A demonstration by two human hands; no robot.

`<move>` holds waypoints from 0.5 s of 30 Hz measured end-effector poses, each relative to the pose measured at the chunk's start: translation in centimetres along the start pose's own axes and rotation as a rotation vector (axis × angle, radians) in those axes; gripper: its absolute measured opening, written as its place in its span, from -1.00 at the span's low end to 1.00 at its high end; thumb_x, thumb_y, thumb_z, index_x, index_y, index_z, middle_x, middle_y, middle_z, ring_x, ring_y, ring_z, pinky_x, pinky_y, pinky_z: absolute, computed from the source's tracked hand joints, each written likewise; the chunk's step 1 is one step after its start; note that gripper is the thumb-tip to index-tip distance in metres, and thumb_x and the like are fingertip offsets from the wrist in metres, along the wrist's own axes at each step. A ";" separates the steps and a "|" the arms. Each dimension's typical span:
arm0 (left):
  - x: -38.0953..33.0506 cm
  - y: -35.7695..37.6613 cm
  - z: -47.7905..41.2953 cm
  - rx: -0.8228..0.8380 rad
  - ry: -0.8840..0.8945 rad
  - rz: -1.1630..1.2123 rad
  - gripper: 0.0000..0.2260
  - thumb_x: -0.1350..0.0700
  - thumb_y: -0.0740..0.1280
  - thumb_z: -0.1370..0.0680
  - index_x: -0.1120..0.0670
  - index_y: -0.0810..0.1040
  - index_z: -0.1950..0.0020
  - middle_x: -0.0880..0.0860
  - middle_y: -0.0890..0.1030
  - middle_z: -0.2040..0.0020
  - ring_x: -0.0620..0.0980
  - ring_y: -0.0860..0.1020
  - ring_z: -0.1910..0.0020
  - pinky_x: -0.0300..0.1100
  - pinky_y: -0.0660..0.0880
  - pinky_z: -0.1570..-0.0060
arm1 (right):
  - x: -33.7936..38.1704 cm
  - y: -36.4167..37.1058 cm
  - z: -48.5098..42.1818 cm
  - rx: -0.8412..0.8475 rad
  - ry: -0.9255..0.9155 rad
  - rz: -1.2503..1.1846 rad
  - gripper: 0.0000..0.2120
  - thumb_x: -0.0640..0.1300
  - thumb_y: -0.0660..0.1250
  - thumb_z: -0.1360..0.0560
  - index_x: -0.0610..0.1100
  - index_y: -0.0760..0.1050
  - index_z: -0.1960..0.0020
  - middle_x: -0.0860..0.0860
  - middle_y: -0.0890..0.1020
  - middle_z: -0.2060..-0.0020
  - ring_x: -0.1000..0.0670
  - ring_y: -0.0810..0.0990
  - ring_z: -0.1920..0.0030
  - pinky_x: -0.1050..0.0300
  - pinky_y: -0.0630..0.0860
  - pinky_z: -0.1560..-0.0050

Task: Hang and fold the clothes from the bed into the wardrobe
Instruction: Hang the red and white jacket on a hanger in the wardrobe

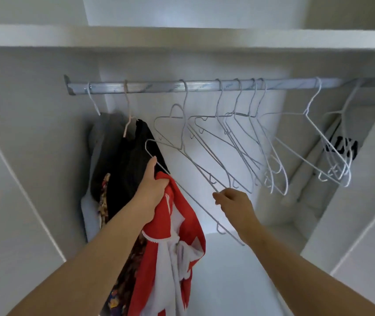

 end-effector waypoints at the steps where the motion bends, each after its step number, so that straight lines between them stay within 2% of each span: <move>1: 0.1 1.1 0.5 0.027 0.004 -0.015 -0.43 0.22 0.14 -0.59 -0.27 0.06 -0.47 0.18 0.53 0.14 0.05 0.50 0.31 -0.12 0.50 0.29 | -0.6 -1.3 0.7 -0.001 -0.006 0.041 -0.77 -0.13 0.30 -0.47 -0.19 0.47 0.34 0.11 0.41 0.57 0.07 0.33 0.45 0.27 0.27 0.39; 4: 0.6 4.0 2.5 0.055 0.034 -0.049 -0.40 0.24 0.13 -0.59 -0.31 0.04 -0.46 0.14 0.47 0.21 -0.03 0.41 0.47 -0.18 0.42 0.44 | -2.4 -4.9 3.3 0.042 -0.019 0.147 -0.72 -0.14 0.32 -0.45 -0.10 0.43 0.43 0.14 0.39 0.63 0.11 0.31 0.48 0.29 0.25 0.41; 6: 0.8 5.3 4.0 0.041 0.071 -0.062 -0.42 0.24 0.14 -0.60 -0.35 0.09 -0.42 0.11 0.42 0.32 -0.05 0.37 0.50 -0.20 0.39 0.47 | -3.4 -6.9 5.4 0.083 -0.023 0.185 -0.70 -0.14 0.36 -0.44 -0.09 0.41 0.45 0.13 0.38 0.61 0.12 0.31 0.48 0.36 0.25 0.46; 7: 0.7 6.1 5.0 0.038 0.097 -0.078 -0.47 0.24 0.13 -0.60 -0.33 0.17 -0.38 0.12 0.43 0.32 -0.04 0.38 0.47 -0.19 0.41 0.44 | -3.9 -8.1 6.4 0.090 -0.026 0.196 -0.68 -0.15 0.38 -0.43 -0.09 0.39 0.47 0.12 0.36 0.60 0.13 0.30 0.49 0.40 0.23 0.49; 9: 0.3 7.5 7.0 0.026 0.150 -0.160 -0.67 0.25 0.12 -0.60 -0.09 0.44 -0.26 0.14 0.51 0.21 -0.02 0.43 0.40 -0.22 0.43 0.38 | -4.9 -10.6 8.1 0.078 -0.021 0.214 -0.64 -0.17 0.40 -0.41 -0.09 0.34 0.49 0.13 0.31 0.63 0.14 0.27 0.52 0.43 0.21 0.52; 11: -0.1 9.1 9.3 0.012 0.196 -0.228 -0.76 0.25 0.12 -0.60 0.09 0.55 -0.11 0.12 0.53 0.19 -0.02 0.44 0.37 -0.26 0.40 0.38 | -5.4 -12.9 9.8 0.061 -0.041 0.279 -0.62 -0.16 0.39 -0.41 -0.09 0.31 0.50 0.13 0.31 0.63 0.16 0.27 0.55 0.44 0.22 0.53; 14: -0.4 11.8 12.8 0.042 0.257 -0.279 -0.77 0.28 0.13 -0.59 0.06 0.54 0.08 0.04 0.51 0.23 -0.06 0.42 0.40 -0.40 0.34 0.50 | -5.5 -13.1 11.7 0.144 -0.068 0.383 -0.74 -0.10 0.39 -0.41 0.00 0.38 0.39 0.15 0.44 0.52 0.18 0.39 0.48 0.40 0.29 0.43; 15: -0.4 12.9 14.1 0.071 0.274 -0.296 -0.74 0.31 0.13 -0.58 0.02 0.53 0.13 0.01 0.51 0.23 -0.07 0.42 0.40 -0.40 0.34 0.50 | -5.8 -12.7 12.3 0.204 -0.041 0.308 -0.82 -0.09 0.40 -0.42 0.01 0.43 0.31 0.14 0.51 0.48 0.19 0.43 0.49 0.37 0.34 0.41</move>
Point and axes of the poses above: each hand's wrist, its own z-axis away from the middle knuckle, its own y-axis out of the palm, x = y × z, the point moved 10 cm from there along -z, towards the middle knuckle
